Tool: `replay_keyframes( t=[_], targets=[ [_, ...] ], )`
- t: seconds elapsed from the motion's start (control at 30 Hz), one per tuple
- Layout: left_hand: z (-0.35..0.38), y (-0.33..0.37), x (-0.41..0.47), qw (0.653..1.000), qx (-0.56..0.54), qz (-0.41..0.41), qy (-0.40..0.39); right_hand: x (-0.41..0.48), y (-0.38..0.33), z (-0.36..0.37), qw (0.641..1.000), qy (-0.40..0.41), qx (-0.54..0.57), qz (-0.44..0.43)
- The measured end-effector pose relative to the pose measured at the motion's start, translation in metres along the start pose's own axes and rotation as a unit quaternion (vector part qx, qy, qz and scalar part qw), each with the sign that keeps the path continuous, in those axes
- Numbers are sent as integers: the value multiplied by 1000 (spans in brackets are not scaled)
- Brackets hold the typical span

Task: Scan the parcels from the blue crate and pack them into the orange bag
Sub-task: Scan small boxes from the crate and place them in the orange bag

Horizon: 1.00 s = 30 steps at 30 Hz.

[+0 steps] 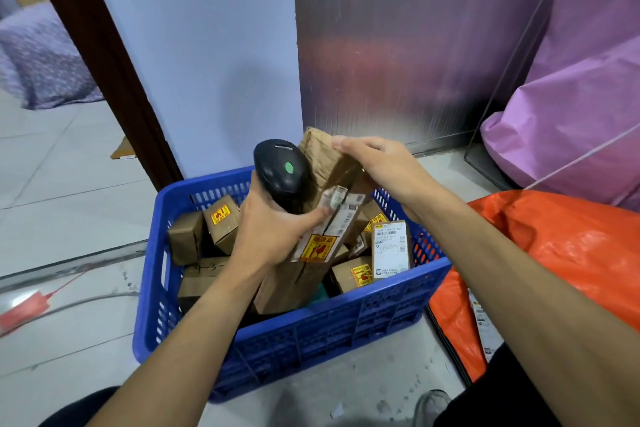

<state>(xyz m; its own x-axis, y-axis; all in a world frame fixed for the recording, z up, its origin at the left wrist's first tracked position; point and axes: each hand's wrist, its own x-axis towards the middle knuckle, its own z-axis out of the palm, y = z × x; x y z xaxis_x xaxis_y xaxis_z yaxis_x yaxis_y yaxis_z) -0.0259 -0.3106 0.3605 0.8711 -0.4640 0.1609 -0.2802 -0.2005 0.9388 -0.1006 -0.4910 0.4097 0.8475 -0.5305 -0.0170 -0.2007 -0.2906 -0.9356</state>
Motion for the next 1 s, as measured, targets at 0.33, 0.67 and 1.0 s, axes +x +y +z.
replay_keyframes(
  t=[0.33, 0.67, 1.0],
  targets=[
    [-35, 18, 18, 940, -303, -128, 88, -4, 18, 19, 983, -169, -60, 25],
    [-33, -1, 24, 860, -425, -249, 130, -1, 24, 17, 966, -248, 29, 65],
    [-28, -4, 17, 914, -317, -252, 6, 12, 66, -58, 981, -143, -84, 101]
  ],
)
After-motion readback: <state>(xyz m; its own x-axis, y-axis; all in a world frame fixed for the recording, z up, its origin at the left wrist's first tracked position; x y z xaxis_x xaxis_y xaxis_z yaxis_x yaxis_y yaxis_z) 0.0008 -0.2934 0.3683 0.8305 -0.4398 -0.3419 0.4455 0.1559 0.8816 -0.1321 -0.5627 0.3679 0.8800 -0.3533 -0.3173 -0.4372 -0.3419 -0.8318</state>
